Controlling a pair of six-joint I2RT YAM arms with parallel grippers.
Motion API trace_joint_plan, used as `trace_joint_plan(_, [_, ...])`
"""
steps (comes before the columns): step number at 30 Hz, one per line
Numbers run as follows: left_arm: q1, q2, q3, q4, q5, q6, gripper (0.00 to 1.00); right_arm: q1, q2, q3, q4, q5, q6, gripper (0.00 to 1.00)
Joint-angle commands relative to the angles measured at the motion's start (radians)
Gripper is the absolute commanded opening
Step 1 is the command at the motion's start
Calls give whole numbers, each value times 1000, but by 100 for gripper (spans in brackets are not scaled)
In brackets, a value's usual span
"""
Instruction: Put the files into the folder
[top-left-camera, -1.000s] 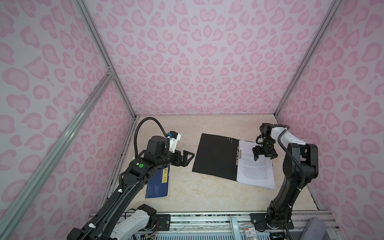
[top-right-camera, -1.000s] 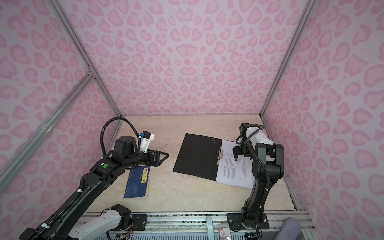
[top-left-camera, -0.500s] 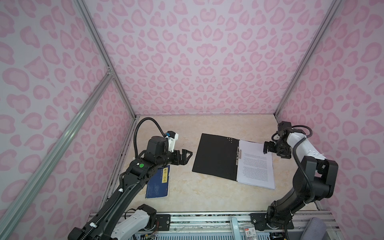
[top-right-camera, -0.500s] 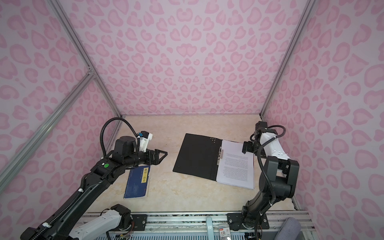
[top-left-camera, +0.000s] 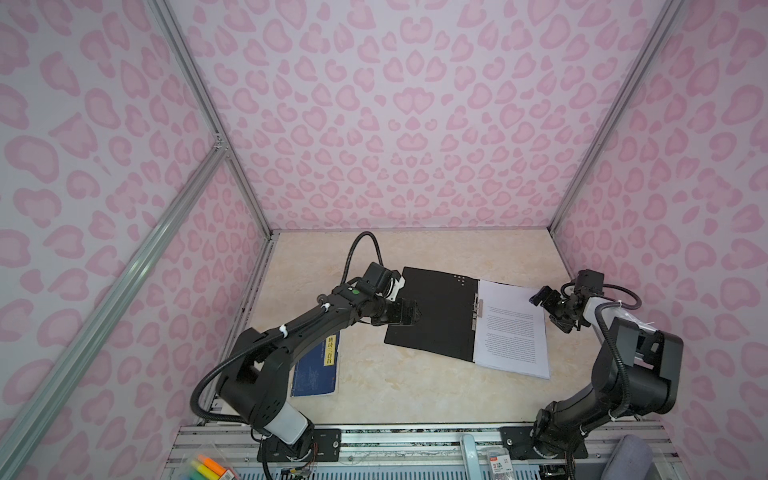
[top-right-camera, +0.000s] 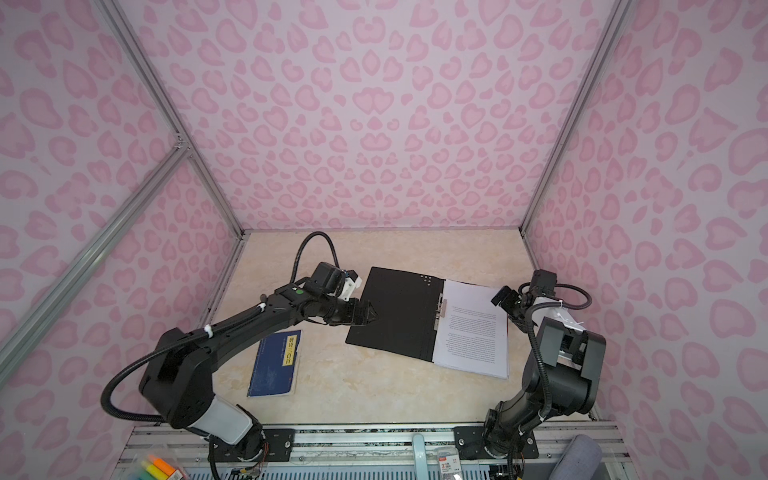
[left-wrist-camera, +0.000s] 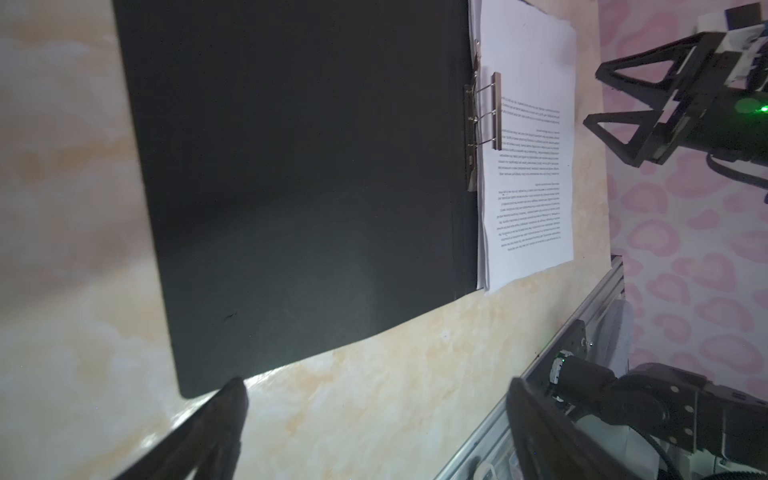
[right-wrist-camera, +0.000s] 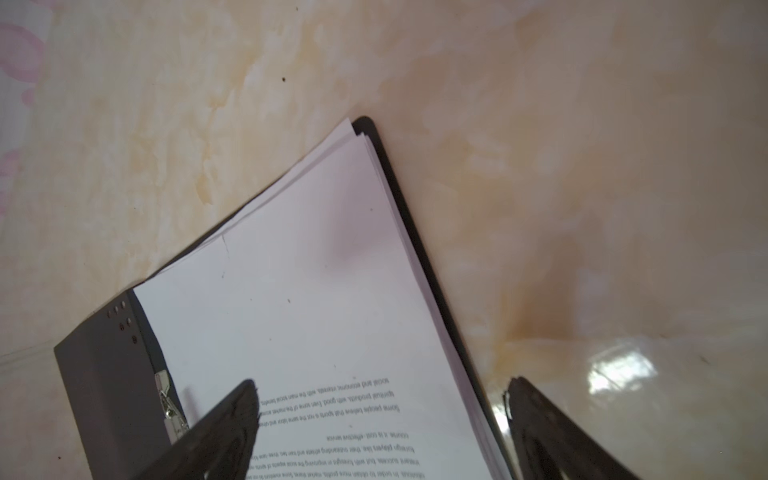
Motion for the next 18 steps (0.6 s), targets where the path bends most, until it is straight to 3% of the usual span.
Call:
trace_joint_plan(1, [-21, 104, 77, 30, 9, -26, 98, -15, 27, -19, 162, -67, 57, 92])
trace_joint_plan(7, [-33, 258, 213, 40, 3, -40, 98, -22, 38, -17, 135, 20, 63, 91])
trace_joint_plan(18, [-32, 382, 304, 49, 4, -57, 98, -7, 89, -44, 154, 2, 97, 90])
